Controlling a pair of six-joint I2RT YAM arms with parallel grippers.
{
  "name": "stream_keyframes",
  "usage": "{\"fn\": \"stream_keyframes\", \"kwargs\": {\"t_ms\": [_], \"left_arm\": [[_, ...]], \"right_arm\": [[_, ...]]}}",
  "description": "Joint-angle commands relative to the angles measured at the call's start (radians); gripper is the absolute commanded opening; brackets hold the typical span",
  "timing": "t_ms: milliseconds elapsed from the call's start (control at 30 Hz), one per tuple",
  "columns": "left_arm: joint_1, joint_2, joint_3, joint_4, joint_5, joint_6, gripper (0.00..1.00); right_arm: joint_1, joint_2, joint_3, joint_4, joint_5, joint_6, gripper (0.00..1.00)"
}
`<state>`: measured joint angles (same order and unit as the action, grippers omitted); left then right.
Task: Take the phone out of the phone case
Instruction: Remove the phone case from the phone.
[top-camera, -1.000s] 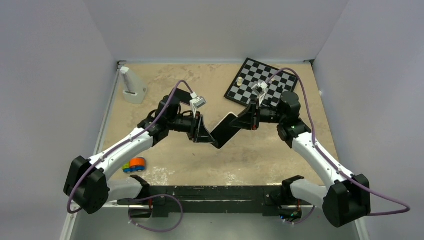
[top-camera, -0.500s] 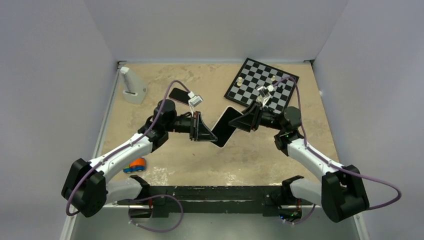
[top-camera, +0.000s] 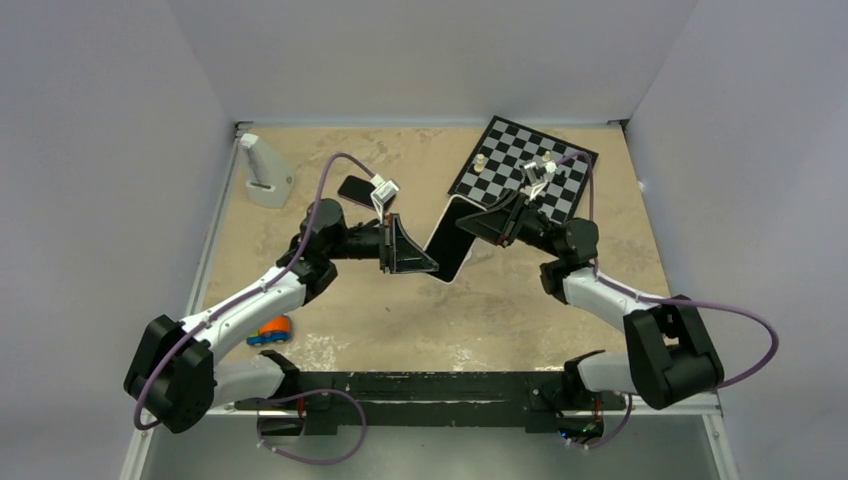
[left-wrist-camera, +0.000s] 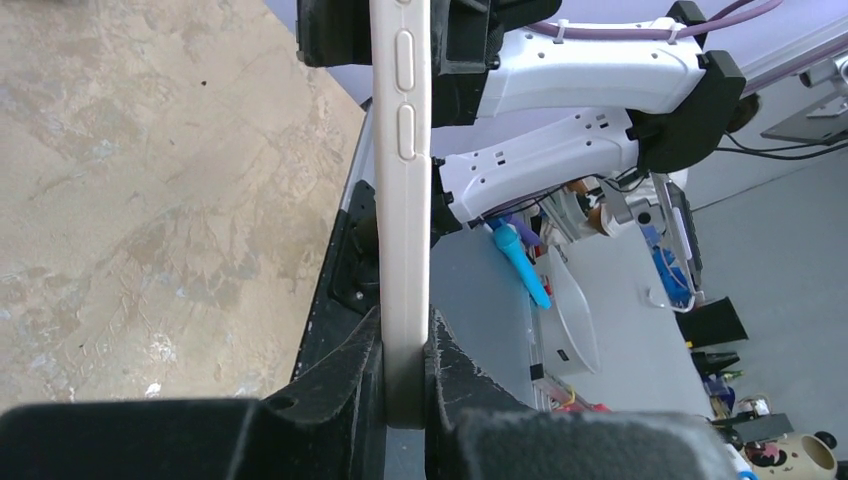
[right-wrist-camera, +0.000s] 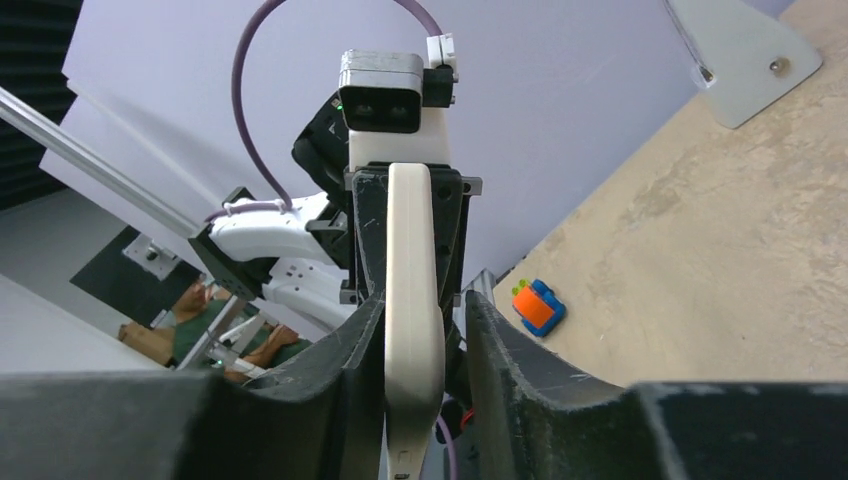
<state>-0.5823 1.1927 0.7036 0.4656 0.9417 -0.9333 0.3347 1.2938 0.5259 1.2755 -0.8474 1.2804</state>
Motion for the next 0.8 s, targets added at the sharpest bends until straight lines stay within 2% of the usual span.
{"fn": "stream_keyframes", "kwargs": {"t_ms": [0, 33, 67, 100, 133, 167, 200, 267, 400, 467, 633, 767], "left_arm": [[0.001, -0.023, 0.017, 0.101, 0.032, -0.014, 0.00], [0.001, -0.023, 0.020, 0.096, 0.033, -0.014, 0.00], [0.002, -0.026, 0.025, 0.076, 0.031, -0.006, 0.07], [0.004, -0.038, 0.030, 0.027, 0.017, 0.015, 0.25], [0.005, -0.054, 0.038, -0.047, -0.002, 0.053, 0.47], [0.004, -0.075, 0.049, -0.130, -0.028, 0.107, 0.59], [0.004, -0.096, 0.059, -0.213, -0.050, 0.162, 0.63], [0.008, -0.128, 0.076, -0.331, -0.066, 0.252, 0.63], [0.028, -0.140, 0.106, -0.457, -0.035, 0.350, 0.41], [0.029, -0.133, 0.111, -0.455, 0.000, 0.366, 0.36], [0.029, -0.102, 0.139, -0.429, 0.071, 0.373, 0.28], [0.029, -0.082, 0.152, -0.400, 0.077, 0.357, 0.32]], "right_arm": [[-0.001, 0.046, 0.055, 0.158, 0.049, 0.083, 0.25], [0.001, 0.053, 0.062, 0.167, 0.041, 0.087, 0.11], [0.001, 0.055, 0.071, 0.161, 0.030, 0.088, 0.00], [-0.002, 0.051, 0.071, 0.141, 0.028, 0.087, 0.00], [-0.009, 0.039, 0.074, 0.102, 0.028, 0.075, 0.00], [-0.014, 0.024, 0.077, 0.051, 0.024, 0.053, 0.00], [-0.020, 0.004, 0.081, -0.009, 0.021, 0.023, 0.00], [-0.026, -0.036, 0.093, -0.135, 0.013, -0.042, 0.00], [-0.033, -0.087, 0.119, -0.276, -0.013, -0.128, 0.00], [-0.033, -0.097, 0.129, -0.298, -0.028, -0.138, 0.00], [-0.033, -0.098, 0.146, -0.323, -0.053, -0.155, 0.00], [-0.033, -0.106, 0.147, -0.313, -0.067, -0.156, 0.00]]}}
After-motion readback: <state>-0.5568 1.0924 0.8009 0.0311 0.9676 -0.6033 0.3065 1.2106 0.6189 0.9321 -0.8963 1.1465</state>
